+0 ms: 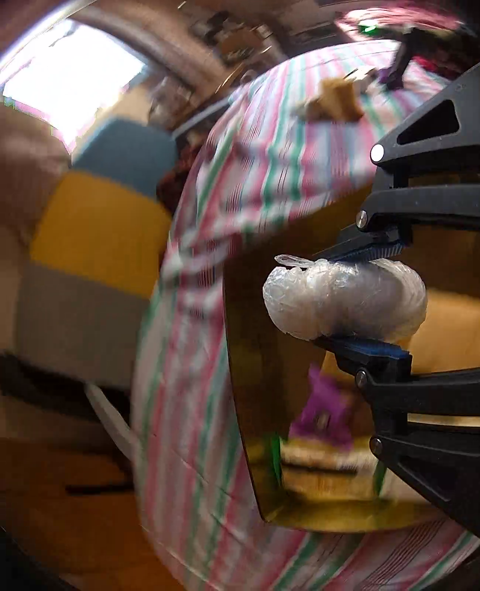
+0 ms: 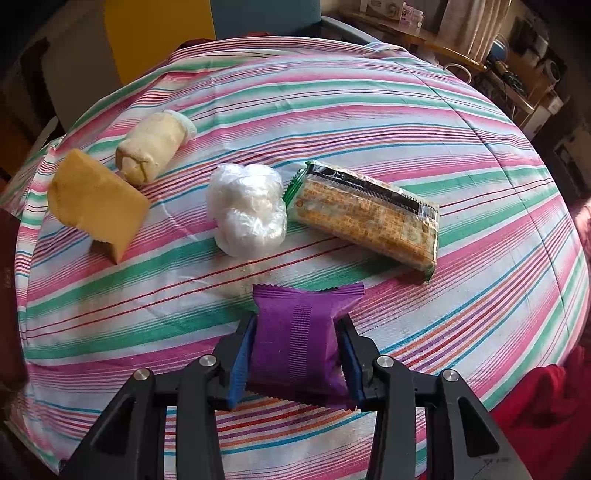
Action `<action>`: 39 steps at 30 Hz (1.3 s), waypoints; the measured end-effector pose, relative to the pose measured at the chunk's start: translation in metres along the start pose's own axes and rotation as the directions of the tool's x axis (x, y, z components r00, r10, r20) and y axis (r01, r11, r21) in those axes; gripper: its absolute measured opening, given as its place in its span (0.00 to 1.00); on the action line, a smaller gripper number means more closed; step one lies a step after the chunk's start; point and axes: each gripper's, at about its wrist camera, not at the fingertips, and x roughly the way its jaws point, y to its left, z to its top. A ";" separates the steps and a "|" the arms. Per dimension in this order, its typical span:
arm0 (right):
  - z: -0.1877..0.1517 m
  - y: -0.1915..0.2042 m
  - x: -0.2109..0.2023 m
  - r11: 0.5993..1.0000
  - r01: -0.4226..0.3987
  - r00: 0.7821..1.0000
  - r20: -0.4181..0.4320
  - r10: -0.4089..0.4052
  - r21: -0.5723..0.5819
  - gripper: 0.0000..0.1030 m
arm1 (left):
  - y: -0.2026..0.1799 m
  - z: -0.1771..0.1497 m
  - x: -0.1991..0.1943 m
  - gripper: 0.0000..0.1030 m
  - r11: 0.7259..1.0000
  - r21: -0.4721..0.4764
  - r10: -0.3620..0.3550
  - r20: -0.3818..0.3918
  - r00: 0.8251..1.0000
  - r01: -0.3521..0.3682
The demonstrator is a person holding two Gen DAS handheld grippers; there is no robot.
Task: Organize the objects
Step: 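Carry the white bundle to the tray while the right gripper grasps a purple candy, then release the white bundle in the tray with the left gripper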
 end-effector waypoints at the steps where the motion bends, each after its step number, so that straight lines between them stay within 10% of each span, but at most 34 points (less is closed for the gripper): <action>1: 0.000 0.000 0.000 1.000 0.000 1.000 0.000 0.000 -0.001 0.44 | 0.011 0.007 0.010 0.34 1.000 -0.016 0.023 -0.019 1.000 -0.024; 15: -0.007 -0.001 -0.005 1.000 0.006 1.000 0.006 -0.006 -0.020 0.44 | 0.035 0.032 0.072 0.45 0.988 -0.023 0.147 -0.118 0.982 -0.151; 23: -0.007 0.005 -0.004 0.999 0.016 1.000 0.009 -0.016 -0.032 0.44 | 0.033 -0.002 0.015 0.45 0.976 -0.007 0.217 0.025 0.976 -0.217; 39: -0.028 0.035 -0.020 0.989 -0.081 0.997 -0.003 0.081 -0.126 0.41 | -0.031 -0.103 -0.089 0.46 0.982 0.117 0.122 0.230 0.966 -0.151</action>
